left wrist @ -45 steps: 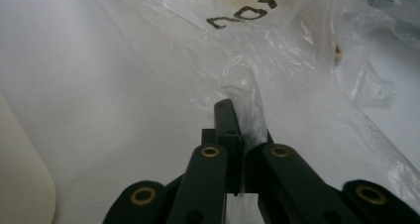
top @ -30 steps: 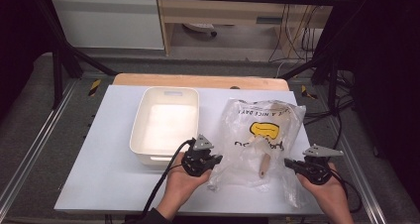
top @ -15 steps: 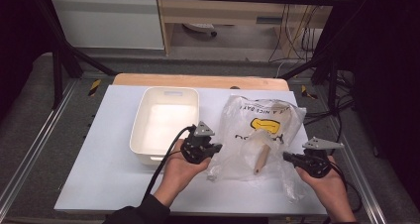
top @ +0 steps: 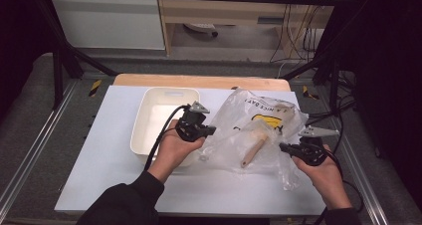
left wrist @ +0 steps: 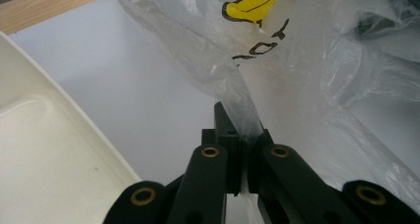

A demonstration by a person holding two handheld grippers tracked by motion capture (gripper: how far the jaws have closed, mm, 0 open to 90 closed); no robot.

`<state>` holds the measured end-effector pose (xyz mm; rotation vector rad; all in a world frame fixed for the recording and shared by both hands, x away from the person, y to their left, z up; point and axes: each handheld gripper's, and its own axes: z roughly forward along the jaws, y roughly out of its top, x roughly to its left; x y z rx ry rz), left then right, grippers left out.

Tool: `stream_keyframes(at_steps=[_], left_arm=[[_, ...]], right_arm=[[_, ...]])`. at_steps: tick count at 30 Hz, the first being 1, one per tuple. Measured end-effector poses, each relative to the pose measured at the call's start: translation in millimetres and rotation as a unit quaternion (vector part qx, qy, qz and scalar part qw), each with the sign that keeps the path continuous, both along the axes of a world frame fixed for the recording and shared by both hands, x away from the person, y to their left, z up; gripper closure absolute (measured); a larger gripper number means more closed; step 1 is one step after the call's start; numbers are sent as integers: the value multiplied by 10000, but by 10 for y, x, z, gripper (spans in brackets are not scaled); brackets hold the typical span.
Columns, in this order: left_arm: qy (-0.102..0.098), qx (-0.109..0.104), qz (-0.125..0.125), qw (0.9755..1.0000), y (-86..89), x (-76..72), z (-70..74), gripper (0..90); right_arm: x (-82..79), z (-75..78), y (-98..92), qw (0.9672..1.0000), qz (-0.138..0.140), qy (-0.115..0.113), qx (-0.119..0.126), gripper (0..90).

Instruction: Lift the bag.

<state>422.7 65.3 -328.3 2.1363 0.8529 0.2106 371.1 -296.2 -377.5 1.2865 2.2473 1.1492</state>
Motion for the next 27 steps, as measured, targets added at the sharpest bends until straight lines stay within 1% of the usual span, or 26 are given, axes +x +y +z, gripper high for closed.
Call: stream_keyframes(at_steps=[2,3,8,11,17,20,23,25,26,27], left_arm=[[25,33,10,10000,30,44,14,900],[27,53,31,10000,45,65,17,900],[85,4,121,9999,142,162,43,900],[78,-48,181,9998,189,204,69,900],[30,-82,235,9997,255,277,158,900],[-7,-112,261,9996,272,305,205,900],[9,-153,287,9995,299,341,248,900],[14,-177,313,9994,314,362,272,900],[-16,-143,309,9994,325,373,288,900],[3,-165,314,9994,329,379,298,900]], right_arm=[[35,46,4,10000,8,-11,-4,900],[54,66,3,10000,31,-28,-48,900],[113,167,14,9999,53,-64,-129,900],[141,221,20,9998,70,-96,-180,900],[203,327,21,9997,60,-161,-185,900],[232,372,22,9996,70,-150,-215,900],[261,426,10,9995,77,-190,-237,900],[277,467,4,9995,63,-167,-243,900],[286,485,-1,9995,67,-177,-246,900],[295,504,-6,9995,58,-200,-245,900]])
